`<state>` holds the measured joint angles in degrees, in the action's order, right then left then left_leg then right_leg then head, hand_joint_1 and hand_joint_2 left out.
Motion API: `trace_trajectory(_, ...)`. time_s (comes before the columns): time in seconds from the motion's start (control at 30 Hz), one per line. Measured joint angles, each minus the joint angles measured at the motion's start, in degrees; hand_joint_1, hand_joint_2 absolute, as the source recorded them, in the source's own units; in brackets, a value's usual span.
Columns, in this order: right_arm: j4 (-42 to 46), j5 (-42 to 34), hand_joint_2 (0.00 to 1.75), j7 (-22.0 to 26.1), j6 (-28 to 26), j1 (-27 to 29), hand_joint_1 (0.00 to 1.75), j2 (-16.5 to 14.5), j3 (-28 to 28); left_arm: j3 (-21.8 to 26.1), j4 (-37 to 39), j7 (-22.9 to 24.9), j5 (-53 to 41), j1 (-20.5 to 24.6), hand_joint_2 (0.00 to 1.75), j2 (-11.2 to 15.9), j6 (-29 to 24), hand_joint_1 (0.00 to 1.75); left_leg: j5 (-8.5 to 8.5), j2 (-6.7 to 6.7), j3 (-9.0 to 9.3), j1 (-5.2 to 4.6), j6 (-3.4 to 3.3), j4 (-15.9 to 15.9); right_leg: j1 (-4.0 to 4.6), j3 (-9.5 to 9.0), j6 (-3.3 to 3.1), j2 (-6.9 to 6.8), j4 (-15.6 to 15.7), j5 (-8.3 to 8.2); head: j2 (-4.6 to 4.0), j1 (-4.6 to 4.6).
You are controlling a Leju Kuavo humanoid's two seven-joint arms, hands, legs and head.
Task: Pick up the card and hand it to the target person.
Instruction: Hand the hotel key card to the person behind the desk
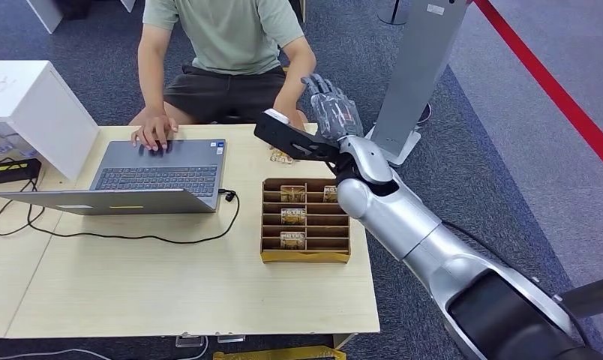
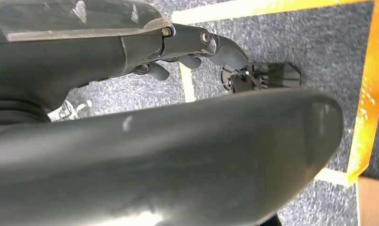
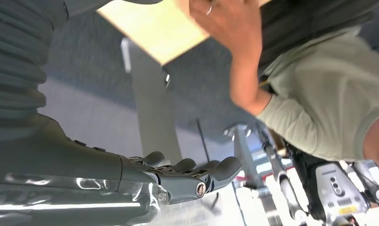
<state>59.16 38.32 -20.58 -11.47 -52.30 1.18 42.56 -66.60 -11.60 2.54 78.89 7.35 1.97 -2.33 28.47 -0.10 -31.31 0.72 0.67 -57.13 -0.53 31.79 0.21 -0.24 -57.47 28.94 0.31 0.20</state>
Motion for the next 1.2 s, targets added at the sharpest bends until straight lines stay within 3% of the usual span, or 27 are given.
trace_trajectory(0.13,13.23,-10.39,1.75,3.34,0.38,9.46,0.00,4.91,-3.41,0.07,0.03,-0.55,1.85,-1.06,0.00,0.64,-0.33,0.00,0.03,-0.01,0.03,0.00,-0.02,0.00,0.00,-0.03,0.01,-0.01,0.04,0.01,0.00,0.05)
trace_trajectory(0.3,25.77,-23.34,1.75,15.72,-1.78,25.61,0.00,9.52,-6.76,0.25,0.03,-0.78,3.32,-1.47,0.00,1.09,-1.01,0.00,0.11,-0.03,0.01,0.01,0.00,0.02,0.01,-0.04,0.03,-0.02,0.06,0.08,0.00,-0.01)
trace_trajectory(0.4,29.49,-29.65,1.75,23.51,-2.64,35.07,0.00,10.52,-8.08,0.47,0.03,-0.89,3.86,-1.48,0.00,1.18,-1.58,0.00,0.14,-0.03,-0.01,0.01,0.02,0.04,0.02,-0.04,0.02,-0.02,0.06,0.10,0.00,-0.02)
trace_trajectory(0.57,30.74,-38.69,1.75,31.37,-5.70,45.58,0.00,10.74,-8.41,0.89,0.03,-0.89,4.30,-1.46,0.00,1.35,-2.20,0.00,0.15,-0.02,-0.02,0.02,0.03,0.06,0.01,-0.04,0.00,-0.01,0.05,0.13,0.00,-0.08)
trace_trajectory(0.7,30.49,-38.16,1.75,32.49,-6.84,48.11,0.00,10.33,-8.19,1.20,0.03,-0.76,4.28,-1.41,0.00,1.39,-2.31,0.00,0.14,0.00,0.00,0.01,0.03,0.06,0.01,-0.07,0.00,0.01,0.05,0.13,0.00,-0.03)
trace_trajectory(1.2,28.94,-35.81,1.75,31.53,-5.19,47.05,0.00,8.21,-8.20,2.08,0.03,-1.78,4.61,-1.38,0.00,1.31,-2.24,0.00,0.12,0.00,0.02,0.01,0.01,0.05,0.01,-0.10,0.01,0.00,0.04,0.13,0.00,-0.03)
